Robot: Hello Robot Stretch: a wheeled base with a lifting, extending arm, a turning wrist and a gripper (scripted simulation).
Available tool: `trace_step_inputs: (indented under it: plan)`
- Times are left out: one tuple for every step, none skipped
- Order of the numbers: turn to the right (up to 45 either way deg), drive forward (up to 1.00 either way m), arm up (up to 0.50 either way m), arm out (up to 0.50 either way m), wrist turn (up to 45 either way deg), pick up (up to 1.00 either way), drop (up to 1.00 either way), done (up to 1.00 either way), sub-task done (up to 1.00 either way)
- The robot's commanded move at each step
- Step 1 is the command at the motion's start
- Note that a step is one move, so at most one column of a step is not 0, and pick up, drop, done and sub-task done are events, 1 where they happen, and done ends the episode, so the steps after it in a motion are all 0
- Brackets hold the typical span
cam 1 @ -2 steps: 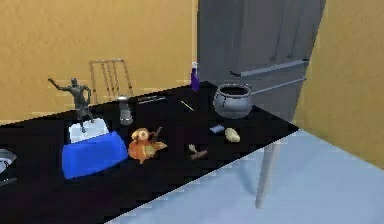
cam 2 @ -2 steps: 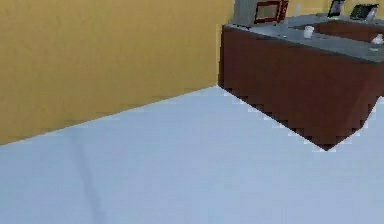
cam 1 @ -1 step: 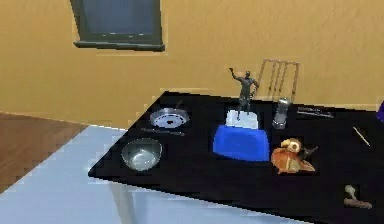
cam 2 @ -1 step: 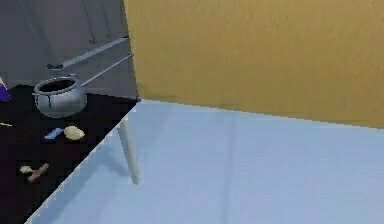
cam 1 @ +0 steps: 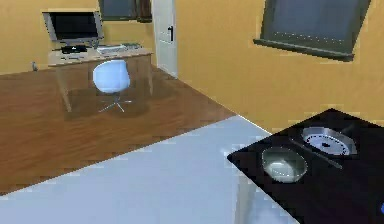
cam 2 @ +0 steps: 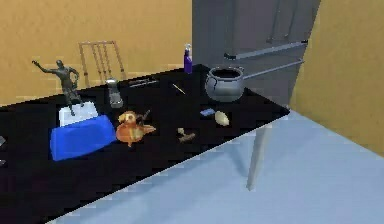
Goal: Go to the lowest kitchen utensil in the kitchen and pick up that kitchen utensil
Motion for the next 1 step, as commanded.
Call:
trace_step_inputs:
  plan:
    - [-45.0, 0.0, 0.0, 0.0, 0.0, 0.0, 0.0, 0.0, 0.0]
